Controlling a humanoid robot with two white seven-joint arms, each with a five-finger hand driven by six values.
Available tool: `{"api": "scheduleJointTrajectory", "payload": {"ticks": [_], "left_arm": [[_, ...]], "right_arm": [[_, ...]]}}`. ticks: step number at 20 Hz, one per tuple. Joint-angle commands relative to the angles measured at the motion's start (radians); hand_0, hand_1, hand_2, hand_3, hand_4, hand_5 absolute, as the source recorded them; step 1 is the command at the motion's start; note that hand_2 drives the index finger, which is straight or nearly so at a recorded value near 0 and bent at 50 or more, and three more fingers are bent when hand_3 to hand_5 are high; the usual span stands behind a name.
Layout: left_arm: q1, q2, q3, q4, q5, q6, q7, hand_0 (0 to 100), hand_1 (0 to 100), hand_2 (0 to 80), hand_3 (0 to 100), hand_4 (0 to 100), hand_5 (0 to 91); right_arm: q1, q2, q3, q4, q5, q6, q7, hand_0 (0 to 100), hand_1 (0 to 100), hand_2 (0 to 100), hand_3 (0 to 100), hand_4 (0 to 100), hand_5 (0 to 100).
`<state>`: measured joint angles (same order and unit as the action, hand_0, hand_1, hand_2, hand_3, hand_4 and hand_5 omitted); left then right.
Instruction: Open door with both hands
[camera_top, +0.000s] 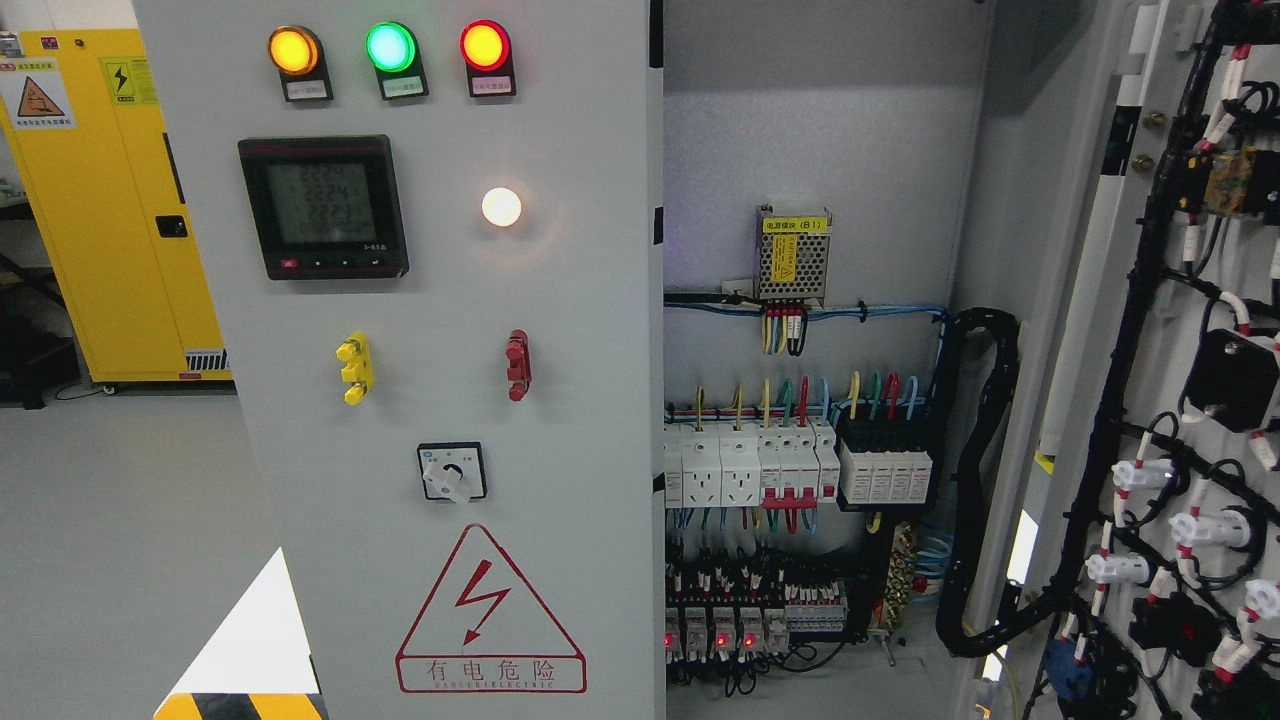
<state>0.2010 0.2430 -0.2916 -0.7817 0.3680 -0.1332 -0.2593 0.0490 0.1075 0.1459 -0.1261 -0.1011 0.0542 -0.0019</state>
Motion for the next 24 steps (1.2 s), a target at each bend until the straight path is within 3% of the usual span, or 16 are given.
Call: {"api": "scheduleJointTrajectory", "payload": {"ticks": [1, 8, 24], "left_arm": [[-0.052, -0.117, 0.098, 0.711, -0.103, -0.003, 0.035, 23, 6, 0.0, 0, 0, 0.0], [-0.052, -0.145, 0.101, 0.749, -0.093, 0.072, 0.026, 24, 3, 0.0, 0, 0, 0.0], [-0.067, -0.182, 0.106, 0.737, -0.087, 0.030, 0.011, 26, 3, 0.0, 0, 0, 0.0]], "right_arm": [[-0.001, -0.003, -0.002, -0.001, -0.002, 0.001, 0.000, 21, 7, 0, 0, 0, 0], [-0.005, -0.003, 0.000, -0.003, 0.000, 0.001, 0.000, 21, 7, 0, 0, 0, 0], [0.000, -0.015, 0.000, -0.032, -0.002, 0.000, 0.000, 21, 7, 0, 0, 0, 0]]}}
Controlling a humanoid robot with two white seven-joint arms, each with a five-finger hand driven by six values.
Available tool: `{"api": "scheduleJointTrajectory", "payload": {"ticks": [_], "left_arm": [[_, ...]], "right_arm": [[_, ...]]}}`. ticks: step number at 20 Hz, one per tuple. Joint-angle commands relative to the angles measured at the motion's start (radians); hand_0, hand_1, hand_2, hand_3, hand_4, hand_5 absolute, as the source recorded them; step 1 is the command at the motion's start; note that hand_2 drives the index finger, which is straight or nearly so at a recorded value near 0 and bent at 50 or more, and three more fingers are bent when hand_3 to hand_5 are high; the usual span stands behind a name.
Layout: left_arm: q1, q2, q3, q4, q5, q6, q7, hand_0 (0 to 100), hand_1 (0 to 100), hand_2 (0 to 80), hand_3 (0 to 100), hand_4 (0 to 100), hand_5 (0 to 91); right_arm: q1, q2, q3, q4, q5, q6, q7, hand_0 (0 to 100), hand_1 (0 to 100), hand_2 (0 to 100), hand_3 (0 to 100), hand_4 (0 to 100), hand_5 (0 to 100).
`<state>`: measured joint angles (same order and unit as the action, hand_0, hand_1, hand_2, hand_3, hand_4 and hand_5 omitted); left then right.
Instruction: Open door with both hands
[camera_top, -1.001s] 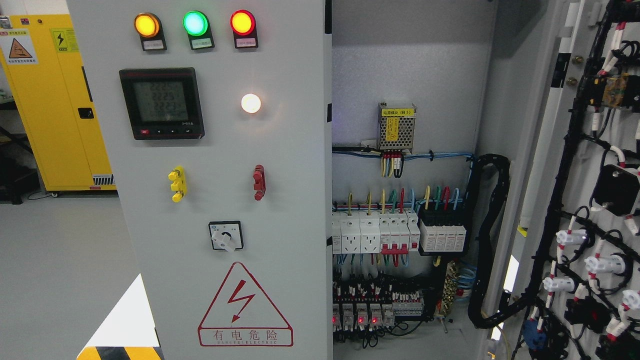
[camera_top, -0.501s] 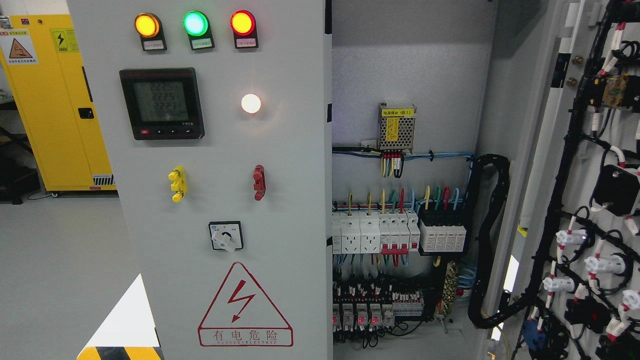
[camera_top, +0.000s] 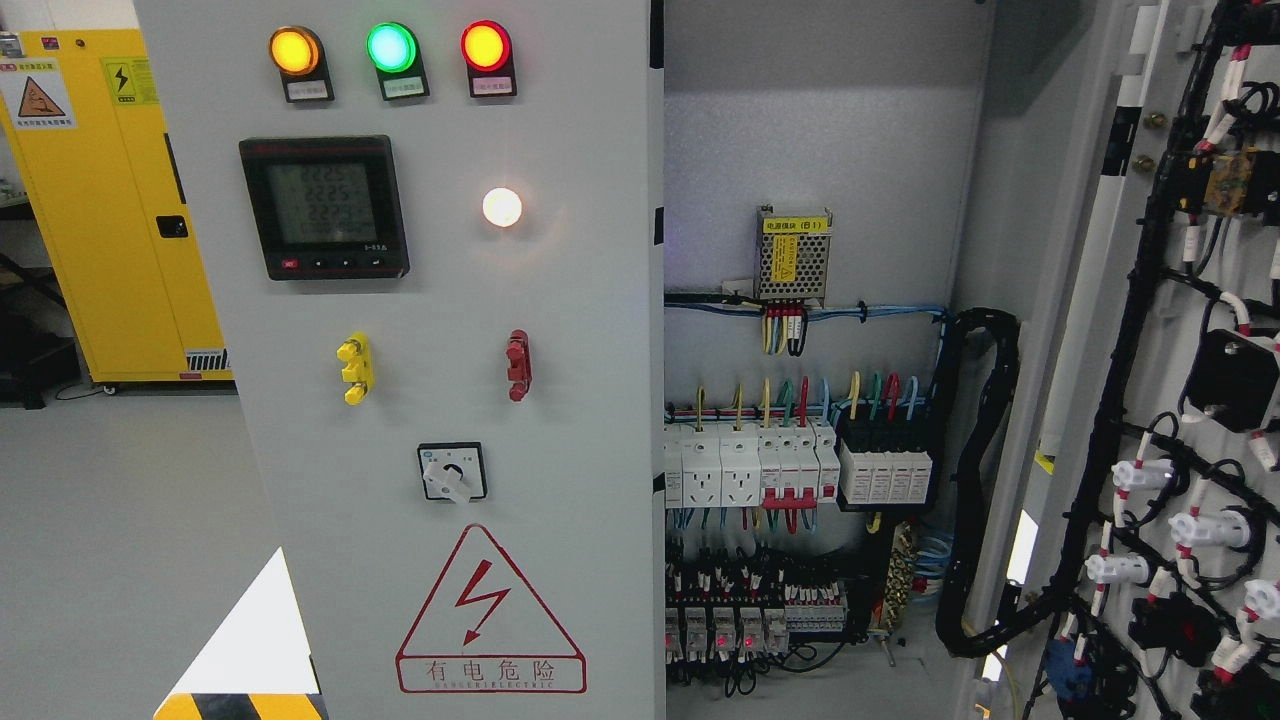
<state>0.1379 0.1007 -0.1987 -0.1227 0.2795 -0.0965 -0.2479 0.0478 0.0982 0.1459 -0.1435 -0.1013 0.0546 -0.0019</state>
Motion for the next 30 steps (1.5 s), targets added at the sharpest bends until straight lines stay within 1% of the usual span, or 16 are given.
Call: {"api": "scheduleJointTrajectory", "payload": {"ticks": [1, 3, 4, 6, 8, 9, 11, 13, 14, 17, 19, 20, 22, 25, 28, 30], "left_arm": [[-0.009, -0.039, 0.013, 0.078, 0.001, -0.006, -0.001, 26, 3, 0.0, 0, 0, 0.0], [-0.012, -0.039, 0.013, 0.078, 0.001, -0.009, -0.001, 26, 3, 0.0, 0, 0, 0.0], [-0.012, -0.039, 0.013, 0.078, 0.001, -0.014, -0.001, 26, 3, 0.0, 0, 0, 0.0], [-0.012, -0.038, 0.015, 0.078, 0.003, -0.019, -0.001, 26, 3, 0.0, 0, 0, 0.0], [-0.015, -0.038, 0.019, 0.078, 0.004, -0.020, -0.001, 26, 3, 0.0, 0, 0, 0.0], [-0.018, -0.038, 0.031, 0.078, 0.004, -0.020, -0.001, 26, 3, 0.0, 0, 0, 0.0], [-0.021, -0.039, 0.065, 0.078, 0.003, -0.020, -0.001, 26, 2, 0.0, 0, 0, 0.0], [-0.024, -0.039, 0.071, 0.078, 0.001, -0.020, -0.001, 26, 2, 0.0, 0, 0, 0.0], [-0.026, -0.039, 0.071, 0.078, 0.001, -0.020, -0.001, 26, 2, 0.0, 0, 0, 0.0], [-0.027, -0.039, 0.071, 0.078, 0.001, -0.022, -0.001, 26, 1, 0.0, 0, 0, 0.0], [-0.027, -0.039, 0.071, 0.077, 0.001, -0.022, -0.001, 26, 1, 0.0, 0, 0, 0.0], [-0.027, -0.039, 0.071, 0.078, 0.001, -0.022, -0.001, 26, 1, 0.0, 0, 0, 0.0], [-0.027, -0.039, 0.071, 0.077, 0.001, -0.022, -0.001, 26, 1, 0.0, 0, 0, 0.0], [-0.027, -0.039, 0.071, 0.077, 0.001, -0.022, -0.001, 26, 1, 0.0, 0, 0, 0.0], [-0.027, -0.039, 0.071, 0.077, 0.001, -0.022, -0.001, 26, 1, 0.0, 0, 0, 0.0], [-0.027, -0.039, 0.071, 0.077, 0.001, -0.022, -0.001, 26, 1, 0.0, 0, 0, 0.0]], "right_arm": [[0.003, -0.006, 0.000, -0.016, -0.001, -0.001, 0.000, 21, 7, 0, 0, 0, 0], [0.027, -0.006, 0.001, -0.092, -0.001, -0.002, 0.000, 21, 7, 0, 0, 0, 0], [0.073, -0.011, 0.000, -0.187, -0.001, -0.001, 0.000, 21, 7, 0, 0, 0, 0], [0.170, -0.052, 0.000, -0.429, -0.001, -0.001, 0.000, 21, 7, 0, 0, 0, 0], [0.257, -0.067, 0.000, -0.668, -0.001, -0.001, 0.000, 21, 7, 0, 0, 0, 0], [0.295, -0.071, 0.001, -0.786, -0.001, -0.001, 0.000, 21, 7, 0, 0, 0, 0], [0.369, -0.090, 0.000, -1.026, -0.003, -0.001, 0.000, 21, 7, 0, 0, 0, 0], [0.438, -0.094, 0.001, -1.273, -0.005, -0.001, 0.000, 21, 7, 0, 0, 0, 0], [0.457, -0.094, 0.006, -1.376, -0.005, 0.001, -0.001, 21, 7, 0, 0, 0, 0], [0.527, -0.091, 0.015, -1.617, -0.008, -0.002, 0.000, 21, 7, 0, 0, 0, 0], [0.558, -0.091, 0.035, -1.741, -0.008, -0.005, 0.000, 21, 7, 0, 0, 0, 0], [0.567, -0.092, 0.046, -1.795, -0.008, -0.024, -0.001, 21, 7, 0, 0, 0, 0], [0.570, -0.086, 0.049, -1.860, -0.006, -0.108, -0.004, 21, 7, 0, 0, 0, 0], [0.572, -0.092, 0.078, -1.918, -0.006, -0.218, -0.012, 21, 7, 0, 0, 0, 0], [0.567, -0.083, 0.072, -1.943, -0.003, -0.288, -0.012, 21, 7, 0, 0, 0, 0], [0.560, -0.090, 0.070, -1.943, -0.003, -0.324, -0.010, 21, 7, 0, 0, 0, 0]]}}
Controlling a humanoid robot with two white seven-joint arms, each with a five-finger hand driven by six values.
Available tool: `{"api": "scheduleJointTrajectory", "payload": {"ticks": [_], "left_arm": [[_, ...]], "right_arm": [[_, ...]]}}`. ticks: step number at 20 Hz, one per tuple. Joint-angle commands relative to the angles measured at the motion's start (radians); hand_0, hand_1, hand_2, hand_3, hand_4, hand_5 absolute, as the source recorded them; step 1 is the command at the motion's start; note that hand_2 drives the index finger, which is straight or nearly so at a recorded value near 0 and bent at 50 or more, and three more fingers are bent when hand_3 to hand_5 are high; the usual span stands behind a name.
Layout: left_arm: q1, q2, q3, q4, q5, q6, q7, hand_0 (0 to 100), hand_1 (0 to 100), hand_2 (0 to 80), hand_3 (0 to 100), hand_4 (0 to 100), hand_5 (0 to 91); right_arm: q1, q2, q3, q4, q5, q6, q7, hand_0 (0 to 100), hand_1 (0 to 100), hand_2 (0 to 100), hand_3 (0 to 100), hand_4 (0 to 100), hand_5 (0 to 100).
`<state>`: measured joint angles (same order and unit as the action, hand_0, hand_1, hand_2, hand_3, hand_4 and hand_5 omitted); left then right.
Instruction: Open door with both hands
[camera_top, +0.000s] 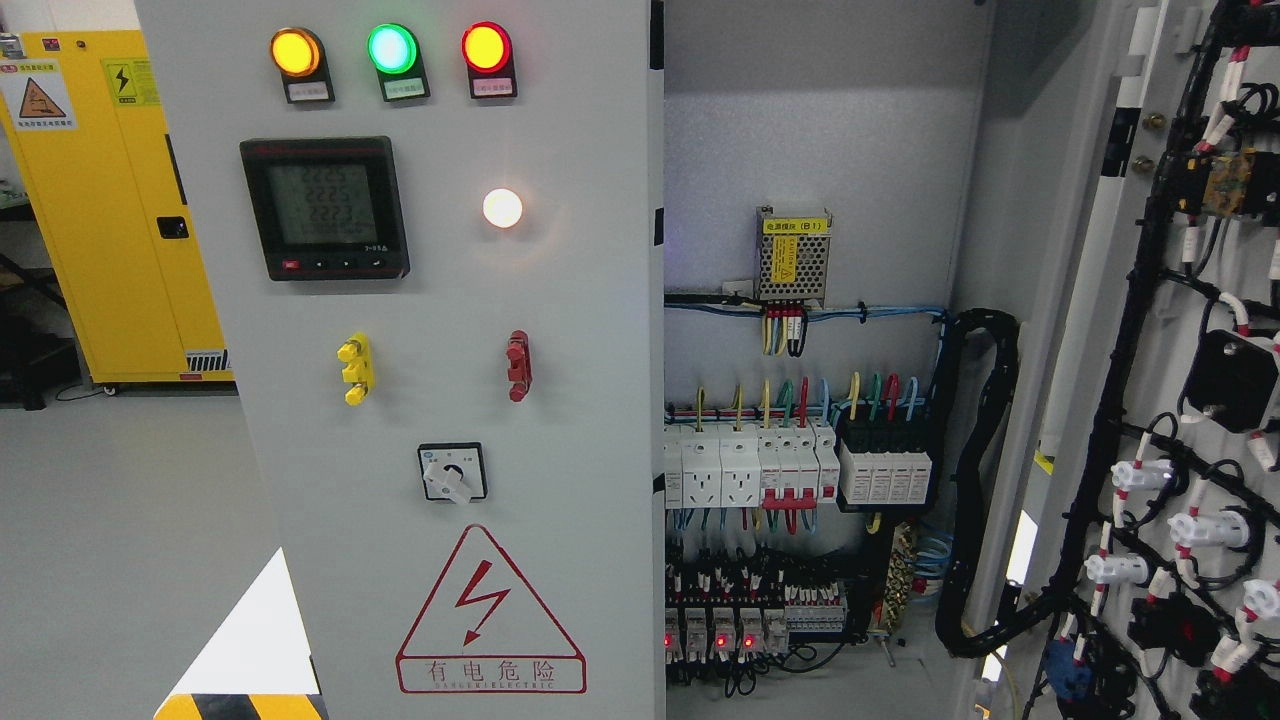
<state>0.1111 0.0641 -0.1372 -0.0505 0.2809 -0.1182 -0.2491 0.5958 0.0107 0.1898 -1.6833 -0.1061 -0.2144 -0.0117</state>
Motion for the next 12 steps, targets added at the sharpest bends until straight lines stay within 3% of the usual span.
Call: {"api": "scheduleJointTrajectory", "payload": {"ticks": [1, 5, 12], "left_arm": [[-0.002, -0.003, 0.010, 0.004, 0.000, 0.000, 0.001, 26, 1, 0.0, 0, 0, 0.0], [-0.002, -0.003, 0.010, 0.006, 0.000, -0.011, 0.001, 26, 2, 0.0, 0, 0, 0.0], [-0.002, -0.003, 0.011, 0.004, 0.000, -0.011, 0.001, 26, 2, 0.0, 0, 0, 0.0]], "right_arm": [[0.009, -0.005, 0.028, -0.403, 0.003, -0.063, -0.001, 21, 7, 0, 0, 0, 0], [-0.040, -0.005, 0.037, -0.404, 0.006, -0.095, 0.001, 21, 7, 0, 0, 0, 0], [-0.227, 0.000, 0.060, -0.403, 0.009, -0.082, 0.007, 21, 7, 0, 0, 0, 0]]}}
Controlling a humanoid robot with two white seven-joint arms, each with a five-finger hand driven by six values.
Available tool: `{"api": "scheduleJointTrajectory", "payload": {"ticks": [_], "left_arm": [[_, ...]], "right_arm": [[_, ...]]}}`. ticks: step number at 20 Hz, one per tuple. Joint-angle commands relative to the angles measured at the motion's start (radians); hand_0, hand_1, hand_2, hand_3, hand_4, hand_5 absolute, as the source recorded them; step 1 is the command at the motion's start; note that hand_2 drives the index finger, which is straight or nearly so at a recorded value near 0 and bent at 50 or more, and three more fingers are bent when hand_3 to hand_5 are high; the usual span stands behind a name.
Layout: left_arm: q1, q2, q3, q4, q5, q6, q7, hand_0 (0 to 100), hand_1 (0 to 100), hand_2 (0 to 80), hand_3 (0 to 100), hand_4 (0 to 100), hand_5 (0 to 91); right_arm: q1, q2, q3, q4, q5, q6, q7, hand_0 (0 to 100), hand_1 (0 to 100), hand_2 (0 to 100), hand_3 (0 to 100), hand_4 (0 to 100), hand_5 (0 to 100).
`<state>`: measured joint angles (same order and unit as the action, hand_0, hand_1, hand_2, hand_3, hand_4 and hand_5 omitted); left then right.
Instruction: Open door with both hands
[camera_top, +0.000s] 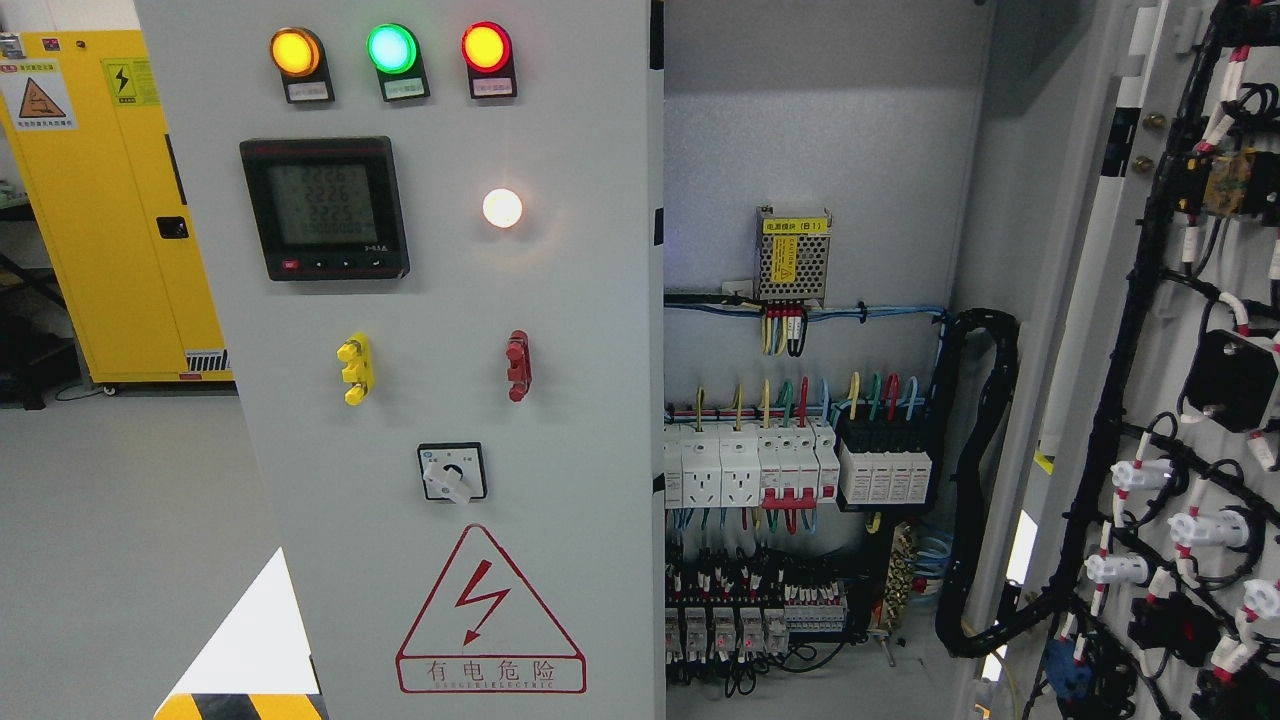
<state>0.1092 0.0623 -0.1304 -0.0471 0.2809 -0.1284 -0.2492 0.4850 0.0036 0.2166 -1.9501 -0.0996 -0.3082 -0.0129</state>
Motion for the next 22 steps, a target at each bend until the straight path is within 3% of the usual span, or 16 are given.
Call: {"api": "scheduleJointTrajectory", "payload": {"ticks": [1, 5, 9, 12, 15, 22], "left_arm": [[-0.003, -0.001, 0.003, 0.001, 0.000, 0.000, 0.001, 26, 2, 0.0, 0, 0, 0.0], [-0.005, -0.001, 0.003, 0.001, 0.000, 0.000, 0.001, 26, 2, 0.0, 0, 0, 0.0], [-0.006, -0.001, 0.003, 0.003, 0.000, 0.000, 0.002, 26, 2, 0.0, 0, 0, 0.0], [-0.006, -0.001, 0.003, 0.003, 0.000, 0.000, 0.002, 26, 2, 0.0, 0, 0, 0.0], [-0.006, 0.001, 0.003, 0.003, 0.000, 0.000, 0.002, 26, 2, 0.0, 0, 0, 0.0], [-0.006, 0.001, 0.003, 0.003, 0.000, 0.000, 0.002, 26, 2, 0.0, 0, 0, 0.0]], "right_arm": [[-0.150, 0.010, 0.040, -0.135, 0.014, 0.027, 0.008, 21, 7, 0, 0, 0, 0], [-0.270, 0.030, 0.061, -0.135, 0.080, 0.113, 0.002, 21, 7, 0, 0, 0, 0], [-0.338, 0.045, 0.056, -0.132, 0.083, 0.208, 0.002, 21, 7, 0, 0, 0, 0], [-0.423, 0.097, 0.046, -0.124, 0.083, 0.291, 0.005, 21, 7, 0, 0, 0, 0], [-0.508, 0.110, 0.033, -0.101, 0.084, 0.368, 0.008, 21, 7, 0, 0, 0, 0], [-0.644, 0.118, 0.012, -0.040, 0.084, 0.409, 0.007, 21, 7, 0, 0, 0, 0]]}}
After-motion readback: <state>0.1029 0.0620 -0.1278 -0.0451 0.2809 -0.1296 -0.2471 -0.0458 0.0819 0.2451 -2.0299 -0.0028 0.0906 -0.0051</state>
